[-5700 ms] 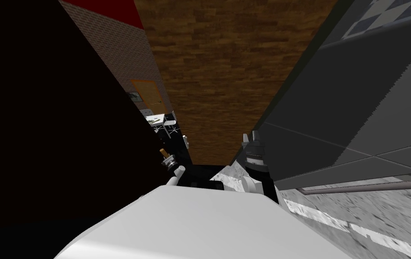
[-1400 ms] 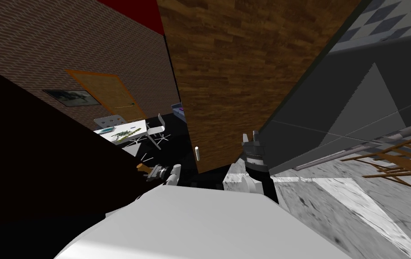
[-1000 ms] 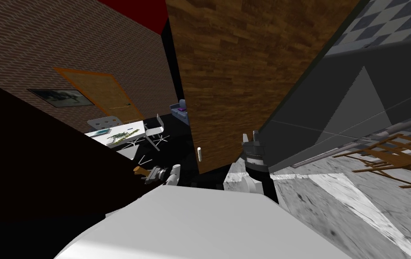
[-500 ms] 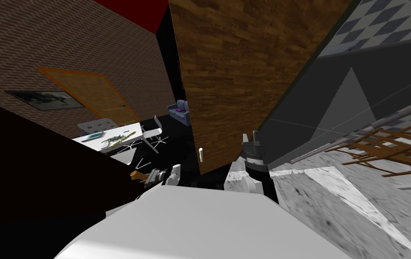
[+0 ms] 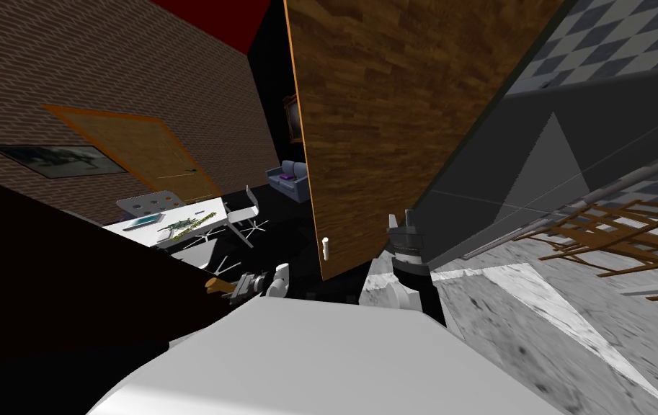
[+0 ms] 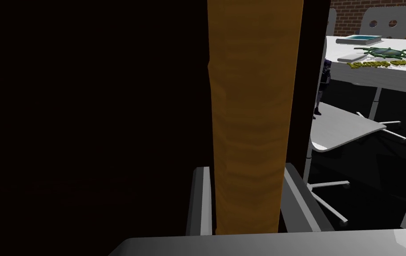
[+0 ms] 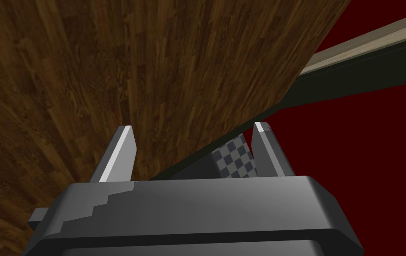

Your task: Push the door open

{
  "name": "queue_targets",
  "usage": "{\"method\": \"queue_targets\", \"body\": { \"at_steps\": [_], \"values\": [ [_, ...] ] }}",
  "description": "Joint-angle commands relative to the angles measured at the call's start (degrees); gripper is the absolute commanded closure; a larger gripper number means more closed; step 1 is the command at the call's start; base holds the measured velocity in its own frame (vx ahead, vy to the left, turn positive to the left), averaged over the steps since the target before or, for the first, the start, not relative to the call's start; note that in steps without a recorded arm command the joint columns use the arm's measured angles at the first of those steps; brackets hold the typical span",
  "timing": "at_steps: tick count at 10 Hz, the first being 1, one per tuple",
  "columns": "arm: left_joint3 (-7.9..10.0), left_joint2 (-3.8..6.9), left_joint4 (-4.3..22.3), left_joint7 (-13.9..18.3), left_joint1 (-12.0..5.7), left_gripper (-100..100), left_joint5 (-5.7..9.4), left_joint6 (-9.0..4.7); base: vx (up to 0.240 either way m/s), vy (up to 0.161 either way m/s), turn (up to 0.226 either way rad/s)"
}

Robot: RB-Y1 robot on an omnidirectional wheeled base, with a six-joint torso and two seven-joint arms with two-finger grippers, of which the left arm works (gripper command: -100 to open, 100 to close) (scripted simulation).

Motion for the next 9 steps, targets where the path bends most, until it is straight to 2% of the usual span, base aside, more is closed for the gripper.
{"method": "queue_targets", "body": {
  "at_steps": [1, 3, 4, 7, 9],
  "values": [
    [1.37, -0.04, 0.4, 0.0, -0.1, 100, 0.98, -2.03, 0.017, 0.069, -0.104],
    [2.34, -0.43, 0.6, -0.2, -0.41, 100, 1.79, -3.28, -0.002, 0.107, -0.107],
    [2.34, -0.43, 0.6, -0.2, -0.41, 100, 1.79, -3.28, -0.005, 0.081, -0.024],
    [4.32, -1.43, 1.0, -0.5, -1.05, 100, 3.43, -5.83, -0.016, 0.137, -0.097],
    [5.71, -2.29, 1.3, -0.7, -1.51, 100, 4.59, -7.65, -0.01, 0.216, -0.101]
  ]
}}
